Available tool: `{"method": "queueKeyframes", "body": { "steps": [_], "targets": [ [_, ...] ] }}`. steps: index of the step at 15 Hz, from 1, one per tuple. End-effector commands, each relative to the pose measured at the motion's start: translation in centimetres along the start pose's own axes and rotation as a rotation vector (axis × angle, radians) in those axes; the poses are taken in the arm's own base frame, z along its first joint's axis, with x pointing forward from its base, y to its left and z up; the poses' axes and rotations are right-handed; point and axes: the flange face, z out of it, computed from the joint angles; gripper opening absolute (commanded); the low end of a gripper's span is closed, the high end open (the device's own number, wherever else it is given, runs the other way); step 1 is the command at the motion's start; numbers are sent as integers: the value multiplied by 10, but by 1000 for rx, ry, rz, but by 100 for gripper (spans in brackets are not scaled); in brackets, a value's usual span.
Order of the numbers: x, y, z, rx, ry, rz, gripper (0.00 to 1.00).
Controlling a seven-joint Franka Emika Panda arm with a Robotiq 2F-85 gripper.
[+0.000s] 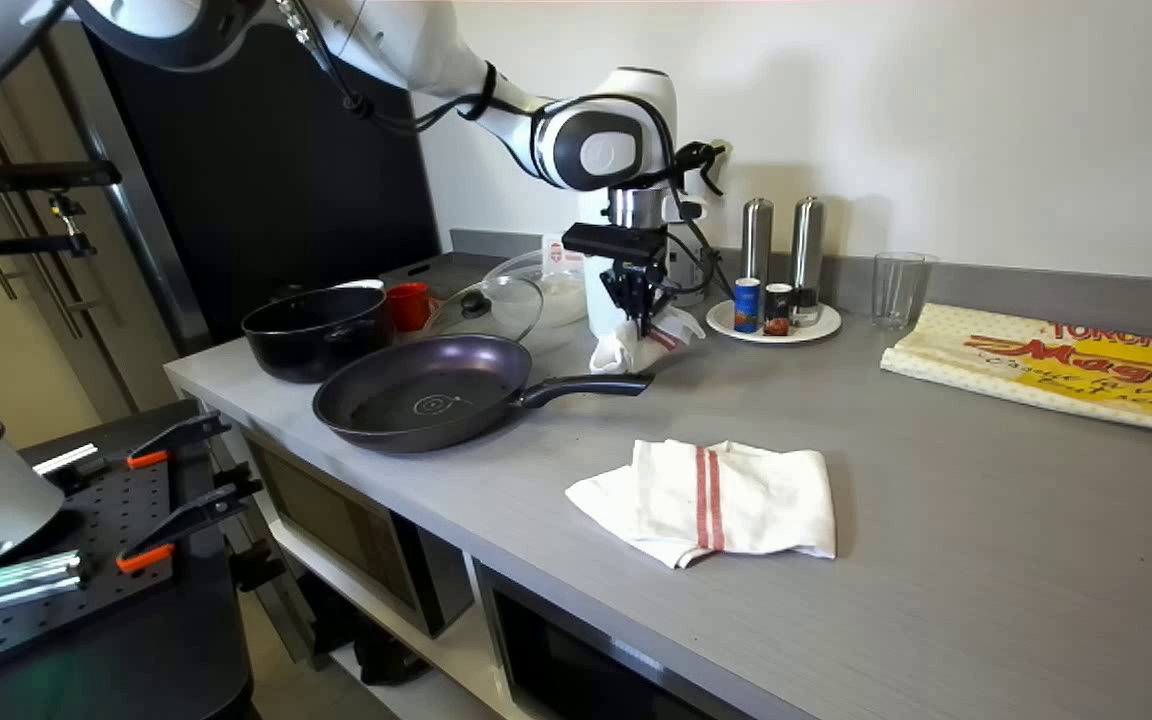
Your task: Pick the cloth and wipe the pan
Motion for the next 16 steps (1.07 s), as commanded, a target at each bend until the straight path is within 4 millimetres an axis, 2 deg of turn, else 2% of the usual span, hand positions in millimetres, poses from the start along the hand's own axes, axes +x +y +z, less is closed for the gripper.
{"method": "queueKeyframes", "body": {
  "steps": [1,5,8,16],
  "targets": [
    [-5,-4,-37,8,45,-17,3],
    [-10,-12,-67,-15,75,-32,3],
    [-20,-22,-82,-25,81,-51,3],
    [-79,-74,-93,-62,55,-127,3]
  ]
}}
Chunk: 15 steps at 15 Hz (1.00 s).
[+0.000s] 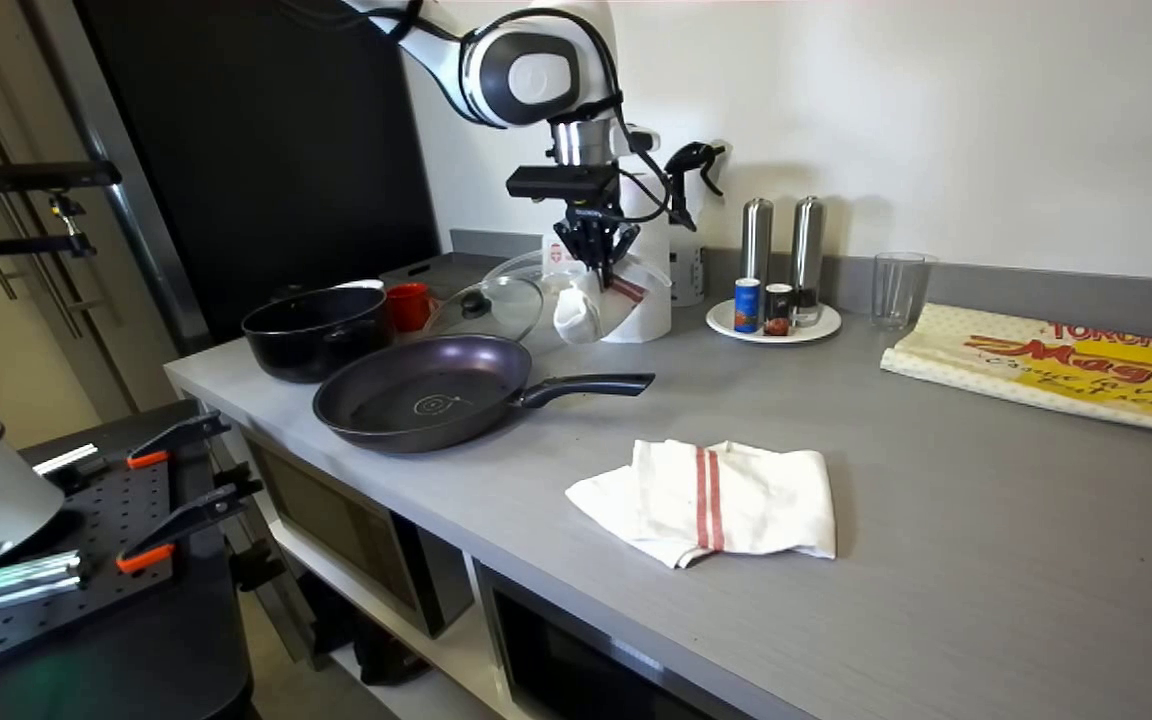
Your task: Pick the cloth and wipe the pan
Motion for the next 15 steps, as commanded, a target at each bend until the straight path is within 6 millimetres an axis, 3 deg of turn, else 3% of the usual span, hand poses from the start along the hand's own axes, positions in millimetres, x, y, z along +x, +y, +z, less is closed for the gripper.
{"method": "queueKeyframes", "body": {
  "steps": [1,8,15],
  "targets": [
    [-35,-38,-17,-25,3,-58,3],
    [-81,-100,-30,-32,-9,-155,3],
    [-132,-147,-20,-19,-64,-238,3]
  ]
}}
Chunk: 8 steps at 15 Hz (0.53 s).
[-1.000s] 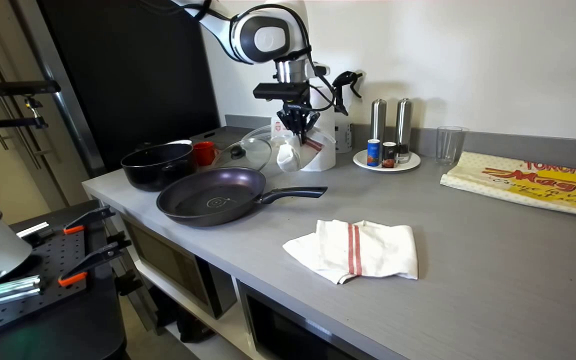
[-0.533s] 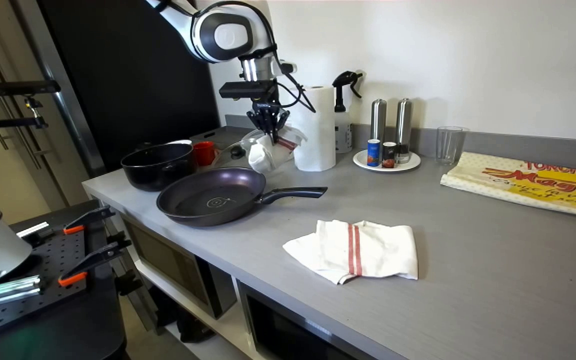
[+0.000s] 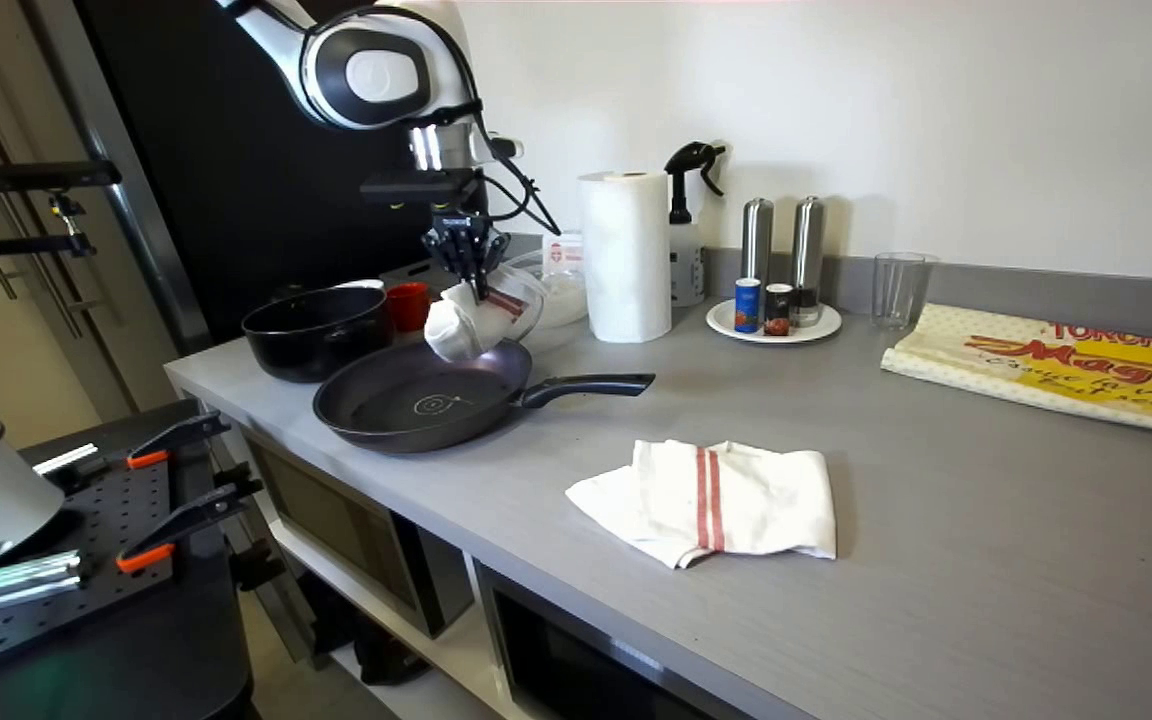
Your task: Pick the cloth and wipe the pan
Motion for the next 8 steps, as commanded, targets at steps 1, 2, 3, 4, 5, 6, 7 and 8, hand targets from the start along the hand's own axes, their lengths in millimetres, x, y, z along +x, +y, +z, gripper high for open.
{"method": "queueKeyframes", "body": {
  "steps": [1,2,3,4,5,6,7,8],
  "targets": [
    [-26,-27,0,-18,-11,-59,3],
    [-31,-32,5,-18,-22,-69,3],
    [-35,-37,8,-17,-33,-79,3],
    [-40,-43,14,-15,-50,-97,3],
    [-44,-47,18,-9,-67,-113,3],
    [-48,-51,22,1,-87,-133,3],
    [-52,-53,23,14,-100,-153,3],
    [-41,-46,28,16,-91,-103,3]
  ]
}}
